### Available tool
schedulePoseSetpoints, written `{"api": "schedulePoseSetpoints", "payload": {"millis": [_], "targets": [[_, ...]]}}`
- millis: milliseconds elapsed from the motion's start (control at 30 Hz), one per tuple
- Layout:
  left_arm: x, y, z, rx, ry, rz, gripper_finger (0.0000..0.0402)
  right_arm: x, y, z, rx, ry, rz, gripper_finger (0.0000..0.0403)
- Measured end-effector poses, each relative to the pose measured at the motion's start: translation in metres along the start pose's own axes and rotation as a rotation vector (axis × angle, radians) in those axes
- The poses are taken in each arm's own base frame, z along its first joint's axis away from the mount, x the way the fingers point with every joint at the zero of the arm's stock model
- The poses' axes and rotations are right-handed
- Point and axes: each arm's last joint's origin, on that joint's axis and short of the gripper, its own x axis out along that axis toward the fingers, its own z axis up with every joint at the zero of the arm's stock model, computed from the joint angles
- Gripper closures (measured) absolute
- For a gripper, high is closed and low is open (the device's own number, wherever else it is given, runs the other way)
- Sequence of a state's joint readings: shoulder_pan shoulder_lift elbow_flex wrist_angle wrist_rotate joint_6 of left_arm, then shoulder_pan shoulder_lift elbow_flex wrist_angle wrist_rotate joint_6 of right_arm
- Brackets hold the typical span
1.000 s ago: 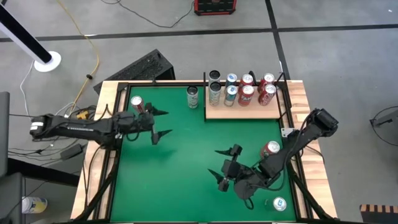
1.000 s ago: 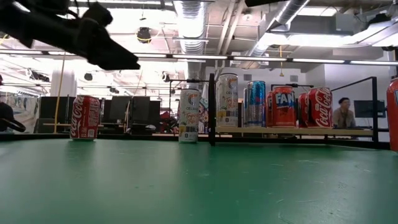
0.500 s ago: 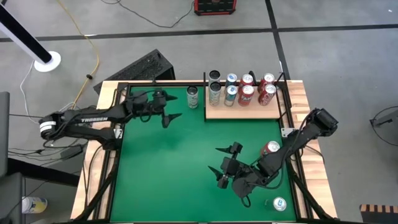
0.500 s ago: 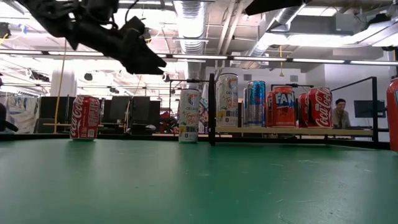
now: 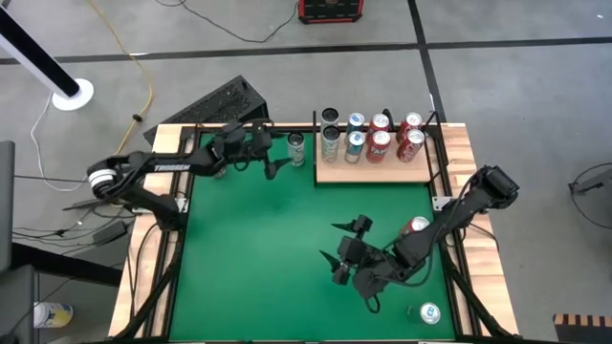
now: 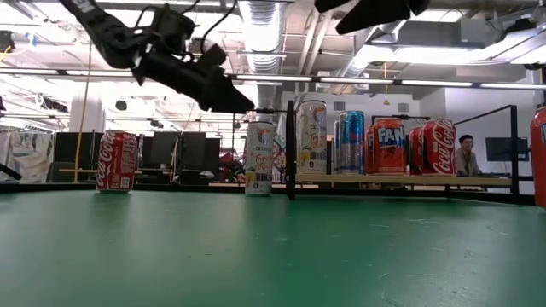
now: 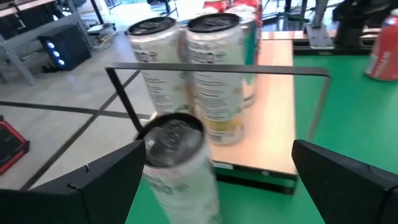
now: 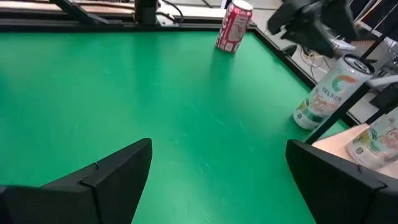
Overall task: Sort soda cans
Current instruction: Put the white and blue soda can on the shelf align with the other white and blue soda cans
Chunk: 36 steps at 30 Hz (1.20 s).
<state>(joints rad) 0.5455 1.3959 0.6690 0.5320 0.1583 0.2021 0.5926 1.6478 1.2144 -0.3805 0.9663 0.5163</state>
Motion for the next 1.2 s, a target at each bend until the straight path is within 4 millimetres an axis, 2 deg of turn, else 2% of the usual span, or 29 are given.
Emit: {"api": "schedulePoseSetpoints", "payload": {"millis": [267, 433, 600, 800, 933, 1100, 1200], "targets": [[0.024, 0.023, 0.003, 0.043, 0.009, 0.046, 0.0011, 0.001, -0.003, -0.008, 0.018, 0.049, -0.03, 0.001], [0.042, 0.033, -0.007, -0.008, 0.034, -0.007, 0.0011, 0.001, -0.004, -0.011, 0.036, 0.065, -0.042, 0.001], [0.057, 0.036, -0.018, -0.042, 0.066, -0.035, 0.0011, 0.001, -0.004, -0.015, 0.059, 0.074, -0.046, 0.001], [0.061, 0.035, -0.021, -0.046, 0.072, -0.053, 0.0016, -0.001, -0.003, -0.016, 0.083, 0.074, -0.044, 0.001], [0.06, 0.035, -0.019, -0.069, 0.07, -0.036, 0.0056, -0.001, -0.003, -0.016, 0.098, 0.074, -0.045, 0.001], [0.058, 0.036, -0.019, -0.109, 0.095, 0.012, 0.0167, -0.001, -0.003, -0.016, 0.109, 0.074, -0.045, 0.001], [0.052, 0.036, -0.014, -0.14, 0.117, 0.004, 0.017, -0.001, -0.003, -0.016, 0.118, 0.081, -0.035, 0.001]]}}
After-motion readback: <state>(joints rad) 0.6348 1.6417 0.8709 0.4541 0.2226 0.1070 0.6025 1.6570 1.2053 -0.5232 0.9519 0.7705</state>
